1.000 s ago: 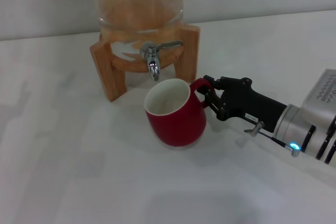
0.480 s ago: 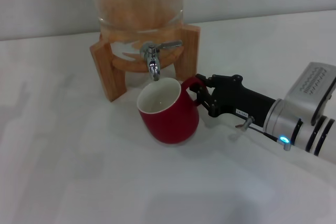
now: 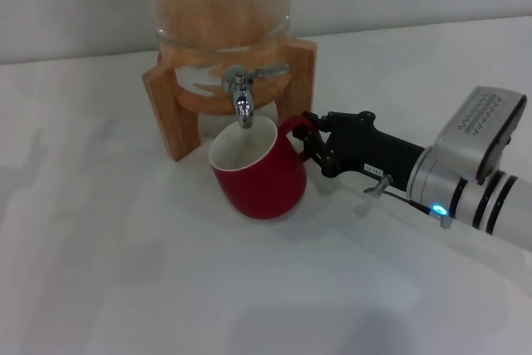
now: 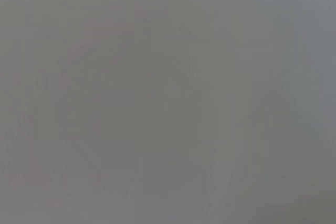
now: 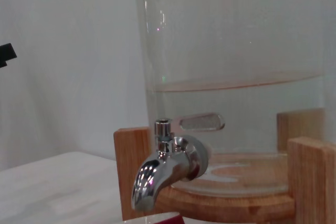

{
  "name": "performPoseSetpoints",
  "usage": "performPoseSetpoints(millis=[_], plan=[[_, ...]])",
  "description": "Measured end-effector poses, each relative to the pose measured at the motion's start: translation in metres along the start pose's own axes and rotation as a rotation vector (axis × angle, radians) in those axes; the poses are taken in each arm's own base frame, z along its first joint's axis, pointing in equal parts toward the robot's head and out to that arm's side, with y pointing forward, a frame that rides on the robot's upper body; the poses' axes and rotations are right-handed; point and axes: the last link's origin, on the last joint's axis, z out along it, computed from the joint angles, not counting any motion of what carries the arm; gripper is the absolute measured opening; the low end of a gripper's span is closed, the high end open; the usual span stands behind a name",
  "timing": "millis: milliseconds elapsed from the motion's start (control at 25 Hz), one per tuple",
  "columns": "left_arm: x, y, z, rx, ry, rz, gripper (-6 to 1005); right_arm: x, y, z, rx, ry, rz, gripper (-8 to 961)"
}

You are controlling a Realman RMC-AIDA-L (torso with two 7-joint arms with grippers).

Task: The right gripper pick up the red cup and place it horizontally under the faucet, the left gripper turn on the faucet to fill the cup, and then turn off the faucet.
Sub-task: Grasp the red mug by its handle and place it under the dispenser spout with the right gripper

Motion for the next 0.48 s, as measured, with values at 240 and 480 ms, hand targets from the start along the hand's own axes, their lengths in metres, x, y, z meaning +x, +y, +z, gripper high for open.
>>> performPoseSetpoints(millis=[240,480], plan=[[-0.0002,-0.0001,0.001,0.0,0.0,0.0,875,-0.002,-0.0015,0.0043,0.003,0.006,-0.004,156],[0.0,-0.0001,0.0012,0.0,0.0,0.0,874,-0.002,-0.0032,0.0063,0.019,0.014,0.0,156]])
